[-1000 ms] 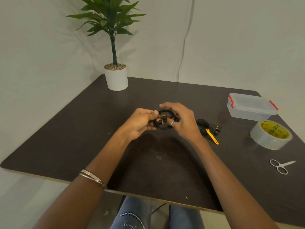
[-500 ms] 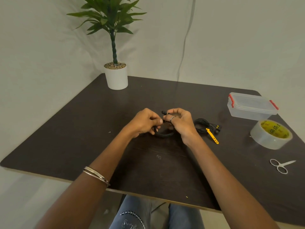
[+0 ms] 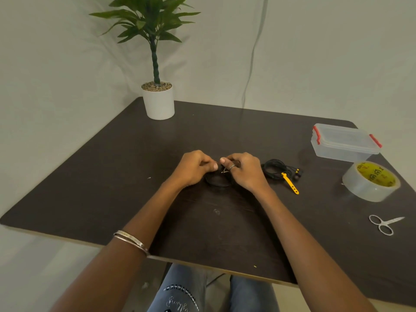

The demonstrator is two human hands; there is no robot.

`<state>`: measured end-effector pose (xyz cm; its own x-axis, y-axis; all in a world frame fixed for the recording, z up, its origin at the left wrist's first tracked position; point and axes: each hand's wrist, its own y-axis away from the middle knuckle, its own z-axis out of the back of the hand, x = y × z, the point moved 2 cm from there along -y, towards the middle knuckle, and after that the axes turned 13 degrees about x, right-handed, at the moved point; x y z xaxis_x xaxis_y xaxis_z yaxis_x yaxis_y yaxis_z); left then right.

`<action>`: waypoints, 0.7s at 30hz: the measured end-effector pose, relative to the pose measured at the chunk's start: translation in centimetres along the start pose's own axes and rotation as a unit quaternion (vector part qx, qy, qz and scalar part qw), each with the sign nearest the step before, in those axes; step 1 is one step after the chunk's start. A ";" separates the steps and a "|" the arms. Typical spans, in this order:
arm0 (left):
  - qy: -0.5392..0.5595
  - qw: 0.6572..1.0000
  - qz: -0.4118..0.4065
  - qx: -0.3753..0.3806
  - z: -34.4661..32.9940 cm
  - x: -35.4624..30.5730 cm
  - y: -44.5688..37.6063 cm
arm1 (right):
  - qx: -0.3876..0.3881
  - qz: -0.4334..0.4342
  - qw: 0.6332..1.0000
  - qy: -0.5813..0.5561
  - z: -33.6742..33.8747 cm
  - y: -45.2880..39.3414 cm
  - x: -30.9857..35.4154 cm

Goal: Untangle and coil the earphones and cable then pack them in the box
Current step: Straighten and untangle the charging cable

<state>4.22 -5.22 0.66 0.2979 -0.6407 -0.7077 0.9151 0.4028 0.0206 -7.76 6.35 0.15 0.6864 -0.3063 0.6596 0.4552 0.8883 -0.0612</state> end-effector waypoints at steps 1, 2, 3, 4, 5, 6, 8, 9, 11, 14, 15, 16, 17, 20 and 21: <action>0.026 1.000 0.000 -0.012 0.0 0.4 0.0 | -0.005 0.008 1.000 0.000 0.0 0.1 -0.1; 0.054 0.998 0.004 -0.020 0.0 0.8 0.1 | -0.007 0.014 1.000 -0.003 0.0 0.2 -0.1; 0.081 0.996 0.009 -0.024 0.0 1.1 0.1 | -0.007 0.016 1.000 -0.011 0.0 0.3 -0.2; 0.102 0.994 0.014 -0.025 0.0 1.4 0.1 | -0.007 0.018 1.000 -0.020 0.0 0.4 -0.3; 0.116 0.993 0.018 -0.025 0.1 1.5 0.1 | -0.008 0.019 0.999 -0.027 -0.1 0.4 -0.4; 0.126 0.992 0.019 -0.024 0.2 1.5 0.2 | -0.011 0.022 0.999 -0.034 -0.2 0.5 -0.4; 0.151 0.988 0.017 -0.014 0.2 1.6 0.3 | -0.015 0.026 0.999 -0.044 -0.2 0.5 -0.4; 0.165 0.986 0.016 -0.006 0.2 1.6 0.3 | -0.014 0.025 0.999 -0.046 -0.3 0.5 -0.4; 0.172 0.985 0.014 0.003 0.1 1.8 0.3 | -0.014 0.026 0.998 -0.051 -0.2 0.5 -0.4; 0.169 0.986 0.009 -0.004 0.1 1.9 0.3 | -0.023 0.032 0.997 -0.073 0.0 0.7 -0.3; 0.172 0.985 0.005 -0.004 0.1 2.0 0.3 | -0.025 0.032 0.996 -0.079 0.0 0.8 -0.3; 0.169 0.986 0.004 -0.001 0.2 2.0 0.3 | -0.023 0.032 0.996 -0.081 0.0 0.8 -0.3; 0.163 0.987 0.003 0.005 0.2 2.1 0.3 | -0.020 0.034 0.996 -0.081 0.0 0.8 -0.3; 0.156 0.988 0.007 0.017 0.2 2.3 0.2 | -0.003 0.044 0.996 -0.079 -0.1 0.8 -0.4; 0.158 0.987 0.007 0.015 0.2 2.4 0.2 | 0.001 0.044 0.996 -0.079 -0.1 0.7 -0.5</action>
<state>5.19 -6.77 -0.91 0.2150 -0.3966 -0.8924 0.9205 0.3876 0.0496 -7.75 7.13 -0.27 0.6265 -0.1697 0.7607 0.3955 0.9102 -0.1227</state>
